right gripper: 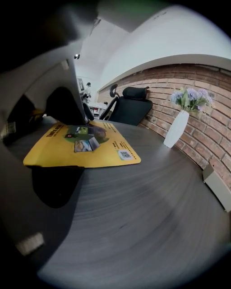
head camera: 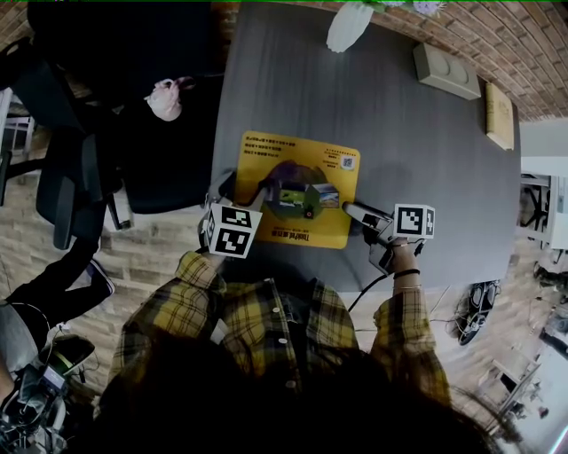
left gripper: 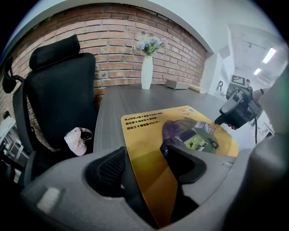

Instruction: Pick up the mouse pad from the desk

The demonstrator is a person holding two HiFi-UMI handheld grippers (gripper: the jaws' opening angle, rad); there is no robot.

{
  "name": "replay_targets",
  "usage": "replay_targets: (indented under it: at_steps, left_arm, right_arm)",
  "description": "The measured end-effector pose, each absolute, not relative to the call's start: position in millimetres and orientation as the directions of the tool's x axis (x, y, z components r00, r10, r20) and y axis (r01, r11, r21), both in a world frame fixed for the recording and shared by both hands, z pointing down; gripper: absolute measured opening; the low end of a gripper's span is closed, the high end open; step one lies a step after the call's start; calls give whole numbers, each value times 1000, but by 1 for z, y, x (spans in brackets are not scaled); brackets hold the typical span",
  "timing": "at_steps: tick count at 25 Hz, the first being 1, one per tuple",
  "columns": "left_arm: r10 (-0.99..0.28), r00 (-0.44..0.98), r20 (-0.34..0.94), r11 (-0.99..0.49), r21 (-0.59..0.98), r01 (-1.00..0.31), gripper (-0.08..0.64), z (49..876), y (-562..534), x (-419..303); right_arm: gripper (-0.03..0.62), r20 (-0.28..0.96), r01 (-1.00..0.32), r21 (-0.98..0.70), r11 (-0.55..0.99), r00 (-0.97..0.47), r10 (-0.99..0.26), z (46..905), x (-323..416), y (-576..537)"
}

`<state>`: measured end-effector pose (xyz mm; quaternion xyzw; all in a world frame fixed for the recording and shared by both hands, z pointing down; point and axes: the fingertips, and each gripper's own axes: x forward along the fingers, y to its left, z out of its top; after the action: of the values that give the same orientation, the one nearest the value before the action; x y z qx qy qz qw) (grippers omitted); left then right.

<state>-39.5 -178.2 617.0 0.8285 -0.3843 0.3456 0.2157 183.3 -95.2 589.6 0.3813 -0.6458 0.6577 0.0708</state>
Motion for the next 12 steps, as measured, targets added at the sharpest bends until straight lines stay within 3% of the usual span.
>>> replay_targets:
  at_steps: [6,12]
  left_arm:
    - [-489,466,738,-612,91,-786,302,616,-177,-39]
    - [-489,465,737,-610,92,-787,302,616,-177,-39]
  right_arm:
    - [284,521,-499,-853,-151,-804,-287,586,163,-66]
    - [284,417,-408,-907,-104,-836,-356,577,155,-87]
